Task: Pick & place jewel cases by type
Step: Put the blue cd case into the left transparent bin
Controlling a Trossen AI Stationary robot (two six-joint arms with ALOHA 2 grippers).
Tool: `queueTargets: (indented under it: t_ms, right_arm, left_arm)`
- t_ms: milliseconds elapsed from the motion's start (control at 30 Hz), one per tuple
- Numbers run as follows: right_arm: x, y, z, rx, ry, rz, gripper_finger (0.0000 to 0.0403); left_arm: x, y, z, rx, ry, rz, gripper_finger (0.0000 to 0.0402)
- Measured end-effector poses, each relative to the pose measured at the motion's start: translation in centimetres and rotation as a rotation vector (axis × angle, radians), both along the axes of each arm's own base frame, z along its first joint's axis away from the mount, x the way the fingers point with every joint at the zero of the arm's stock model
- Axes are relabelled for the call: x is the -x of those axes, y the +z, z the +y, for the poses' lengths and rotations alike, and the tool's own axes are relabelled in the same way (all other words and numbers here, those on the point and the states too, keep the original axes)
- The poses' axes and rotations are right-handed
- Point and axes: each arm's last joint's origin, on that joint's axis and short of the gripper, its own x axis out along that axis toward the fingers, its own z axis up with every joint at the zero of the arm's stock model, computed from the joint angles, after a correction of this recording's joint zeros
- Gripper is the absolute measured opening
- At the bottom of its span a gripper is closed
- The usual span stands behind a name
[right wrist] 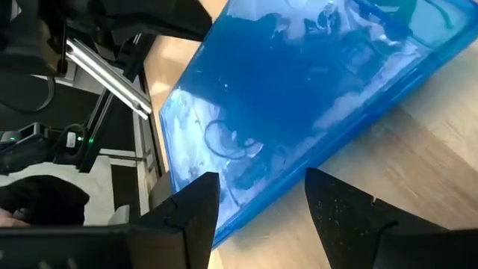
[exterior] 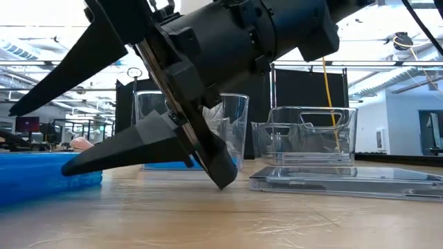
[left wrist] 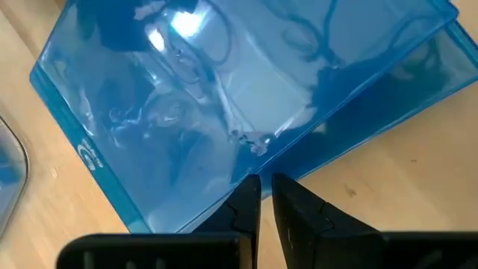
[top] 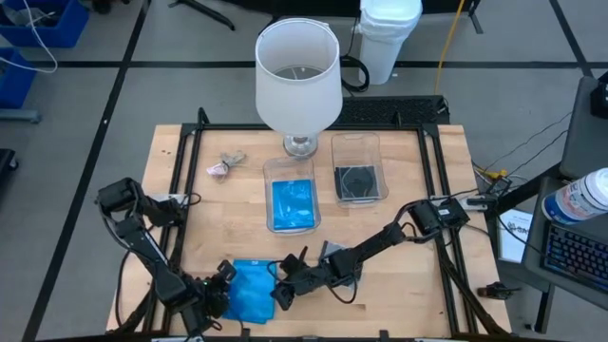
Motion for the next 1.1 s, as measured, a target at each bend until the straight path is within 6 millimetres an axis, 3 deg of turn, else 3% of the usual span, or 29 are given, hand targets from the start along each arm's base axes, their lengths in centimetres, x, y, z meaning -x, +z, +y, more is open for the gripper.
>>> queueTargets:
  t_ms: [600, 933, 1100]
  right_arm:
    - [-0.1, -0.1, 0.1, 0.030, 0.027, -0.027, 0.0187]
    - [1.6, 1.5, -0.8, 0.112, 0.022, 0.169, 0.0187]
    - [1.9, 1.7, -0.8, 0.070, 0.026, 0.217, 0.0187]
  left_arm:
    - [-0.8, -1.3, -0.7, 0.005, -0.030, -0.024, 0.0044]
    - [-0.8, -1.5, -0.8, 0.007, 0.005, -0.044, 0.0044]
    - [-0.7, -1.5, -0.8, 0.013, 0.013, -0.047, 0.0044]
